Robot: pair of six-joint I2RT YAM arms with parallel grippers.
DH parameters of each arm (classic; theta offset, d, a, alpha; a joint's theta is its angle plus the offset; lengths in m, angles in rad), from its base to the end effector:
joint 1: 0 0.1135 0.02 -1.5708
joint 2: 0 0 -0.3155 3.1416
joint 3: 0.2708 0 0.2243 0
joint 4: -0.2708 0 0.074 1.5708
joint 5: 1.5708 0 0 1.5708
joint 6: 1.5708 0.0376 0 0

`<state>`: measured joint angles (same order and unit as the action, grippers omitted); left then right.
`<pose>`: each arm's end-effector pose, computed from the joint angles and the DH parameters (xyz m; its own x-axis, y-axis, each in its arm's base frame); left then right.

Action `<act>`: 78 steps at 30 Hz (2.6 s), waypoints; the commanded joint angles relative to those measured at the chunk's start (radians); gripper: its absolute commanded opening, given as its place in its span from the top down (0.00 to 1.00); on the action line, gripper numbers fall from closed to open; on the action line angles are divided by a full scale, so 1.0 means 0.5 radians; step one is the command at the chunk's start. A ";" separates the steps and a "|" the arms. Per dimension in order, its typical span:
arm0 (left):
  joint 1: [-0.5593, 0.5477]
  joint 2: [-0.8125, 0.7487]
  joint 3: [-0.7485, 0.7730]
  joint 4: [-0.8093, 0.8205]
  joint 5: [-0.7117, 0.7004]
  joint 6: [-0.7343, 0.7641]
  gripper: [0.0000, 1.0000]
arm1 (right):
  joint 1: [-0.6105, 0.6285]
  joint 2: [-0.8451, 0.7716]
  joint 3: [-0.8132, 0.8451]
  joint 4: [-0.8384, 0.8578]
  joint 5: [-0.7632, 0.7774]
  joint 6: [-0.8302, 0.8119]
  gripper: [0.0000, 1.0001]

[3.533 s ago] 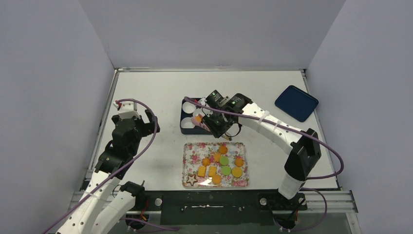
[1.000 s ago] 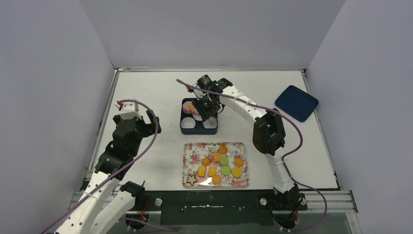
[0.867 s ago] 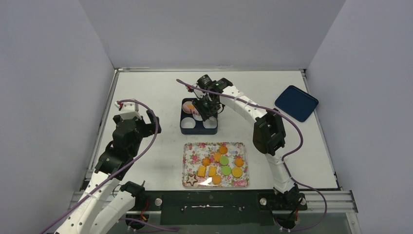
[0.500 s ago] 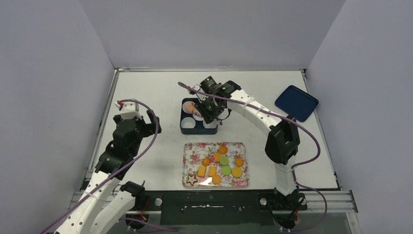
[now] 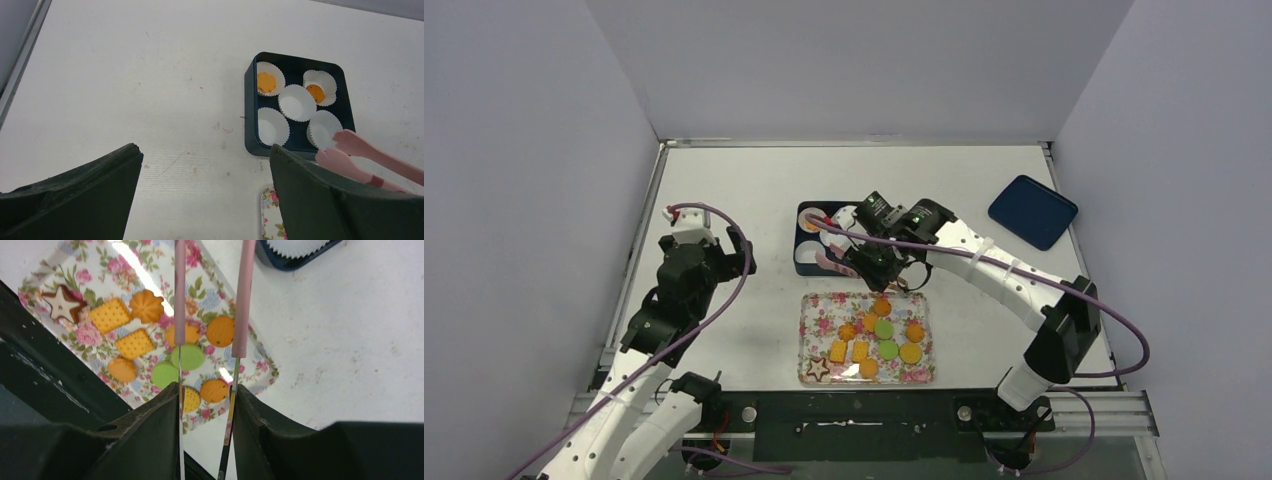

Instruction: Pack the cookies

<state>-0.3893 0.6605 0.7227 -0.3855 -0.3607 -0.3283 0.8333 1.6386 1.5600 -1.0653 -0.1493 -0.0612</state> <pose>0.0849 -0.0205 0.3457 -0.2929 -0.2059 -0.9337 -0.0517 0.9785 -0.1996 0.2027 0.2314 0.3699 -0.5637 -0.7103 -0.4216 -0.8093 0.5770 0.1098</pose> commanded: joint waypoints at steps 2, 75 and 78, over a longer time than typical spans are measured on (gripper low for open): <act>0.018 0.017 0.002 0.068 0.076 0.027 0.03 | 0.077 -0.241 -0.186 -0.068 0.019 -0.025 0.63; -0.028 -0.025 0.003 0.059 0.059 0.031 0.03 | 0.363 -0.196 -0.571 0.016 -0.072 0.662 0.67; -0.028 -0.026 0.001 0.056 0.051 0.031 0.03 | 0.359 -0.135 -0.488 0.058 -0.070 0.613 0.69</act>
<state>-0.4004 0.6544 0.7113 -0.3851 -0.3180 -0.3279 1.0088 1.5517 1.2350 -1.1187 -0.1688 0.2966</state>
